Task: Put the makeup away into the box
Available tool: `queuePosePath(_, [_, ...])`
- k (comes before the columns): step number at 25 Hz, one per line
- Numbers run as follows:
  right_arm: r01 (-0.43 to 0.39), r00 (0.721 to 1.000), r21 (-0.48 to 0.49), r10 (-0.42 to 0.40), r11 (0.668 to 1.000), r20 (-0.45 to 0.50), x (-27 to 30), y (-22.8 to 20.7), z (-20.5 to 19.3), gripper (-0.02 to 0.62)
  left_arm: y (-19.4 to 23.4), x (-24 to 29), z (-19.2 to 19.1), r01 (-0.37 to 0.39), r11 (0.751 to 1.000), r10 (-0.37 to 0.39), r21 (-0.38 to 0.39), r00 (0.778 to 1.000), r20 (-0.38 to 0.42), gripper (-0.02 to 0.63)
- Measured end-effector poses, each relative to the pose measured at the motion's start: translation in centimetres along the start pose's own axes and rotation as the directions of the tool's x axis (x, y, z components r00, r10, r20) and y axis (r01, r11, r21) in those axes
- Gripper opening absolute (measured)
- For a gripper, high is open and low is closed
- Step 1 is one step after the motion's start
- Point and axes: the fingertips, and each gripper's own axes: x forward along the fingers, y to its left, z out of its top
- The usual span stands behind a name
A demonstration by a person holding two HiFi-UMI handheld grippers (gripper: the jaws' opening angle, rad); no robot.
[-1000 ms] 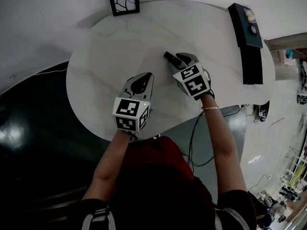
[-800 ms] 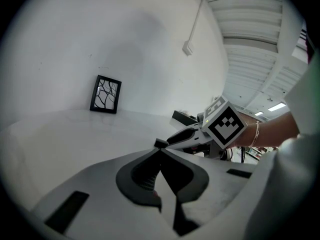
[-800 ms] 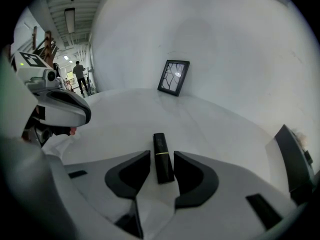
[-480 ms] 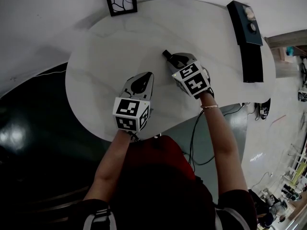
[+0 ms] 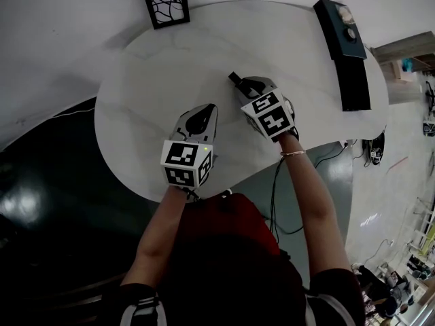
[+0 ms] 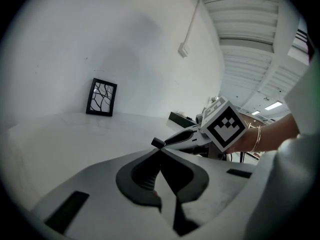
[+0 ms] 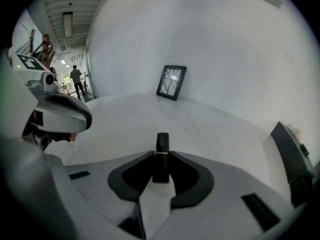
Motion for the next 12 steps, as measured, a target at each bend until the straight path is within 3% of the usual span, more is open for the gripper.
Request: queuePosePath(12, [0.097, 0.994, 0.167, -0.104, 0.981, 0.032, -6.7, 0.1, -2.3, 0.104, -3.4, 0.7, 1.0, 0.111, 0.992, -0.111, 0.051, 0.994, -0.005, 0.023])
